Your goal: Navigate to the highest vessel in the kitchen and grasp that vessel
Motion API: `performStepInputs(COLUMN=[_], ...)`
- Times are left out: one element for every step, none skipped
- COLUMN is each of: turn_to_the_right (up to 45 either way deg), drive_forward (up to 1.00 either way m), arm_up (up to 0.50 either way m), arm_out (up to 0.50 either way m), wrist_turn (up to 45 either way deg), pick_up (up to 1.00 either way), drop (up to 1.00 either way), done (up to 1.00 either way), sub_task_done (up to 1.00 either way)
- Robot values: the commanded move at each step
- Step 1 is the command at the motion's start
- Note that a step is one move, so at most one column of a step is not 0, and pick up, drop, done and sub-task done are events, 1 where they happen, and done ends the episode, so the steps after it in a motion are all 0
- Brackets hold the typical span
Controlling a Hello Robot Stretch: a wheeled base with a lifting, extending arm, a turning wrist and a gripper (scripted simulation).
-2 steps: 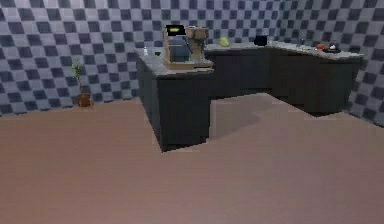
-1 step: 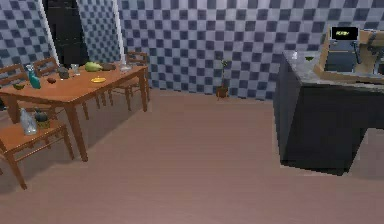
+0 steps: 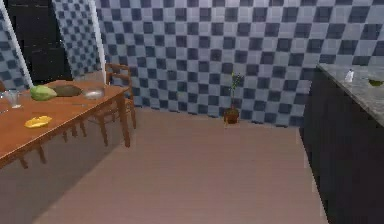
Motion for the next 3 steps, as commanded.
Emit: performStepInputs(turn_to_the_right=[0.0, 0.0, -45.0], drive_forward=[1.00, 0.70, 0.00], arm_up=[0.00, 0.00, 0.00], arm_out=[0.00, 0.00, 0.00], wrist_turn=[0.0, 0.0, 0.0], pick_up=[0.00, 0.00, 0.00], drop=[0.00, 0.00, 0.00], done=[0.00, 0.00, 0.00], sub_task_done=[0.00, 0.00, 0.00])
